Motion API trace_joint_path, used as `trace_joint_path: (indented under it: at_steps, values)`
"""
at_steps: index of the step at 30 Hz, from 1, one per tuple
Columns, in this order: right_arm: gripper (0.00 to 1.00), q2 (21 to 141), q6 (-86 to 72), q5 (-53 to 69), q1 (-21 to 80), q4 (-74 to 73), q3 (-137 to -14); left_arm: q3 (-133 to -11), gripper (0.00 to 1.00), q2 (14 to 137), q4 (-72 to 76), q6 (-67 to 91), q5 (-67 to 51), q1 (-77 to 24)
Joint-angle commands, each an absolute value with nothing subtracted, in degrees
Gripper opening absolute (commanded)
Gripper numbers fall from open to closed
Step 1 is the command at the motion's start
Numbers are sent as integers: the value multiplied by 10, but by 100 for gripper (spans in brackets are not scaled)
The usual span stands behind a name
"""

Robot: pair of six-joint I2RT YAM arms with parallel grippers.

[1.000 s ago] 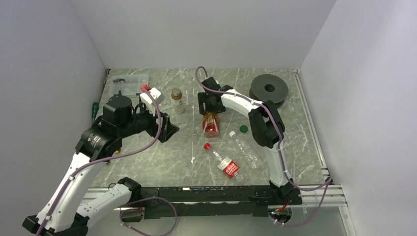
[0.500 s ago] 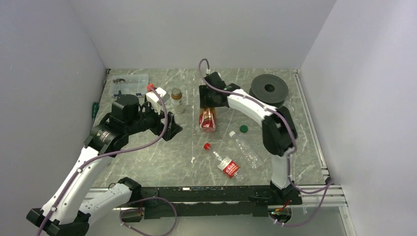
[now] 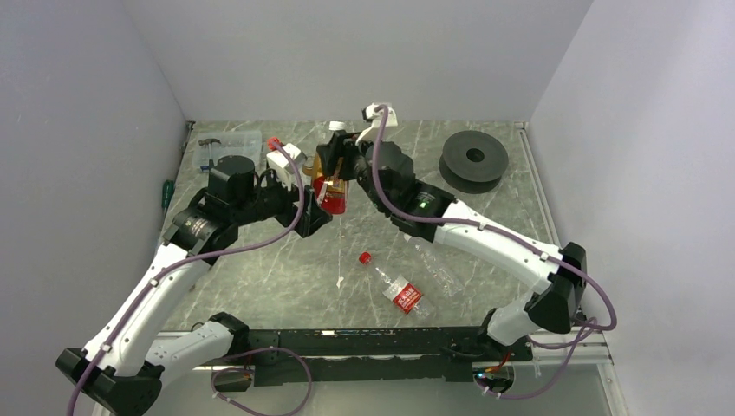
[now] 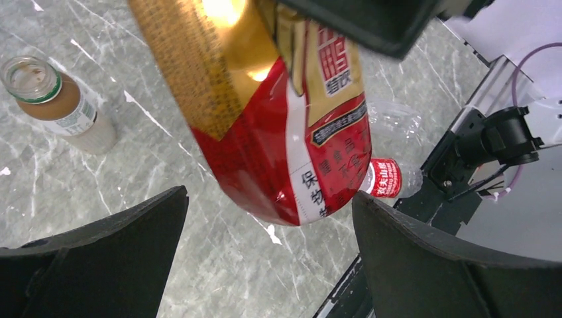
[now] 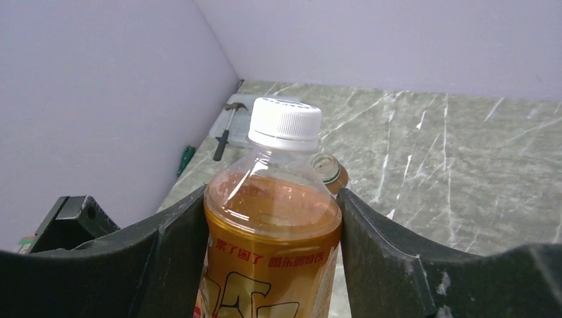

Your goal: Unscrew the bottle caps

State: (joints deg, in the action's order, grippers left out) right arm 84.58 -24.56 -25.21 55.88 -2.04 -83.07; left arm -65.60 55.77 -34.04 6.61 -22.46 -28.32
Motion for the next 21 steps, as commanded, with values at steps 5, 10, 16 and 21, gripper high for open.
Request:
trace_joint_path:
  at_steps: [5,10,16,21]
  values:
    - [63,869,-184,-399,628,81,-831,-686,99,545,-290,85,-278,-283]
    - [62,888,-174,-453,658,95,-849,-674,99,539,-273,93,-263,-283]
    - [59,904,-184,-467,679,78,-877,-663,99,545,-255,78,-230,-283]
    - [57,899,-197,-467,689,79,-876,-646,99,542,-239,78,-238,-283]
